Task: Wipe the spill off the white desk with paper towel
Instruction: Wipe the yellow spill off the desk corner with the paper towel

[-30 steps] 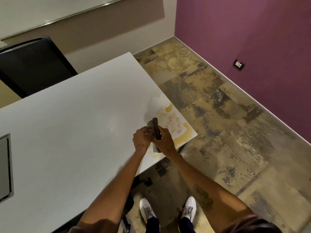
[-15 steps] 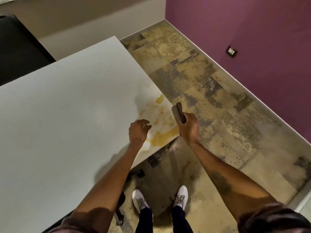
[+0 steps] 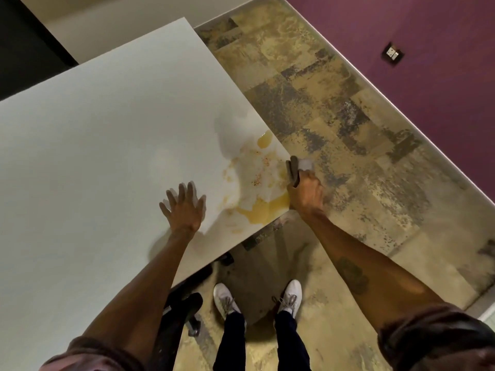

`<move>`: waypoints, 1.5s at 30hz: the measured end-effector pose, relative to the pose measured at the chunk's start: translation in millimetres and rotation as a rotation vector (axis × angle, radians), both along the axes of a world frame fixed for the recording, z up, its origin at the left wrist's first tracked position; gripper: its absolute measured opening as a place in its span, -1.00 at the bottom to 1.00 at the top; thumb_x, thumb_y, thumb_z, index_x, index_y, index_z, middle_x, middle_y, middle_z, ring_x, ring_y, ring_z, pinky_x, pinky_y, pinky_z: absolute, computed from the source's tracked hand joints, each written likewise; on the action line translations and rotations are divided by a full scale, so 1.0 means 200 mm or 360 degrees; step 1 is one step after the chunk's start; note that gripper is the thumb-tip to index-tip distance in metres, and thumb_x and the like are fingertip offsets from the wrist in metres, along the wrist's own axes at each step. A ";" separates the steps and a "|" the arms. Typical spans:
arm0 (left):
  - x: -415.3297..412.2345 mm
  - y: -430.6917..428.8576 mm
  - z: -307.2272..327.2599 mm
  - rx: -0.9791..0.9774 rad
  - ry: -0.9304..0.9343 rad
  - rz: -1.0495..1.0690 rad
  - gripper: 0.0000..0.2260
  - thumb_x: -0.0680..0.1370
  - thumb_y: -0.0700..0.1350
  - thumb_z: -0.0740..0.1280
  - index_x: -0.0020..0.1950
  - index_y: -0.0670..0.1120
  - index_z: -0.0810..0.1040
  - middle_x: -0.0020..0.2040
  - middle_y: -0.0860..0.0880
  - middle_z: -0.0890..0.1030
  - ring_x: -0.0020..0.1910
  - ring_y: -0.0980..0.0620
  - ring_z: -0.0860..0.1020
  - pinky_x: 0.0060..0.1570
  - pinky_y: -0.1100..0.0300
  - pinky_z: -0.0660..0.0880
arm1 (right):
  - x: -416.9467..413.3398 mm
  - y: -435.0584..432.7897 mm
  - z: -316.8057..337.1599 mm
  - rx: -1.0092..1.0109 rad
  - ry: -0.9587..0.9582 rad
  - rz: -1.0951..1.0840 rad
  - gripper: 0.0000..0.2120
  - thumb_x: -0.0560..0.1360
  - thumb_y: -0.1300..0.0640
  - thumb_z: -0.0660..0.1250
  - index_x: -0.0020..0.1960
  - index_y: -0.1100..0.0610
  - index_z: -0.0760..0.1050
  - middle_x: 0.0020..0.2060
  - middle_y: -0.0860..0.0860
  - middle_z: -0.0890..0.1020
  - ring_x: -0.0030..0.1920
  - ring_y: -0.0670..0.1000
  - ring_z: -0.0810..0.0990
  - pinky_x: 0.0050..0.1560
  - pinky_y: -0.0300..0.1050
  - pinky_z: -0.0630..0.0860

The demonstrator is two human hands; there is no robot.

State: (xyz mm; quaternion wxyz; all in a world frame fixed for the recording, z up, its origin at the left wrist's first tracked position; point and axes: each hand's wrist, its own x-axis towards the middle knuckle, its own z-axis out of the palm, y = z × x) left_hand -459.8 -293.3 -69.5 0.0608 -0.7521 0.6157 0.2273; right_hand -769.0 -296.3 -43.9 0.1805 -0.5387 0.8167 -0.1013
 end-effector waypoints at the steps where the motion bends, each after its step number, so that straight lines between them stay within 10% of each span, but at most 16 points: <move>1: 0.01 -0.01 -0.02 0.0020 -0.0018 -0.0019 -0.44 0.71 0.20 0.03 0.68 0.02 0.09 0.65 -0.06 0.15 0.63 -0.29 0.03 0.55 -0.37 0.02 | 0.01 0.00 -0.02 0.0011 -0.0008 -0.0002 -0.67 0.45 0.11 0.38 0.16 0.24 0.52 0.05 0.19 0.60 0.03 0.23 0.61 -0.04 0.04 0.58; 12: 0.02 -0.01 -0.23 -0.0165 0.0215 -0.0033 -0.41 0.72 0.19 -0.06 0.70 0.01 -0.13 0.69 -0.04 -0.25 0.65 -0.26 -0.30 0.52 -0.39 -0.30 | -0.05 -0.10 -0.16 -0.0019 0.0409 0.0205 -0.55 0.43 -0.16 0.37 0.14 0.16 0.48 -0.01 0.12 0.66 0.03 0.18 0.65 0.03 0.11 0.56; 18: 0.00 -0.03 -0.29 -0.0248 0.0106 -0.0035 -0.16 0.50 0.44 -0.44 0.69 0.05 -0.16 0.70 -0.04 -0.23 0.65 -0.25 -0.28 0.53 -0.42 -0.28 | -0.07 -0.02 -0.31 -0.0516 0.0185 0.0141 -0.66 0.46 0.05 0.41 0.12 0.26 0.54 0.17 0.17 0.58 0.19 0.18 0.52 0.20 0.13 0.48; 22: -0.03 -0.02 -0.33 -0.0317 -0.0140 -0.0050 -0.34 0.67 0.31 -0.18 0.70 0.01 -0.01 0.70 -0.11 -0.05 0.67 -0.30 -0.10 0.54 -0.44 -0.11 | -0.01 -0.01 -0.36 -0.0482 -0.0057 -0.0007 -0.54 0.49 0.12 0.42 0.31 0.31 0.45 0.46 0.23 0.38 0.49 0.26 0.31 0.53 0.10 0.10; 25: -0.03 -0.01 -0.36 -0.0415 -0.0211 -0.0056 -0.38 0.70 0.26 -0.04 0.69 -0.02 0.06 0.69 -0.13 0.02 0.66 -0.31 -0.03 0.54 -0.44 -0.05 | 0.00 -0.03 -0.35 -0.0299 -0.0204 -0.0130 -0.32 0.52 0.04 0.36 0.54 0.22 0.19 0.54 0.20 0.24 0.54 0.28 0.17 0.50 0.19 0.19; 32: -0.04 -0.03 -0.36 -0.0381 -0.0161 -0.0010 -0.31 0.63 0.32 -0.18 0.70 0.02 0.01 0.71 -0.09 -0.04 0.68 -0.27 -0.09 0.56 -0.41 -0.12 | -0.03 -0.05 -0.35 -0.0170 0.0222 0.0238 -0.36 0.59 0.01 0.17 0.56 0.29 0.10 0.54 0.23 0.24 0.56 0.21 0.14 0.58 0.13 0.06; 45: -0.02 -0.04 -0.38 -0.0375 -0.0135 0.0046 -0.37 0.67 0.29 -0.11 0.70 0.06 0.02 0.71 -0.06 -0.02 0.68 -0.25 -0.10 0.56 -0.40 -0.10 | -0.02 -0.06 -0.41 -0.0285 -0.0014 0.0101 -0.45 0.63 0.13 0.18 0.55 0.31 0.15 0.53 0.25 0.23 0.58 0.22 0.08 0.60 0.13 -0.04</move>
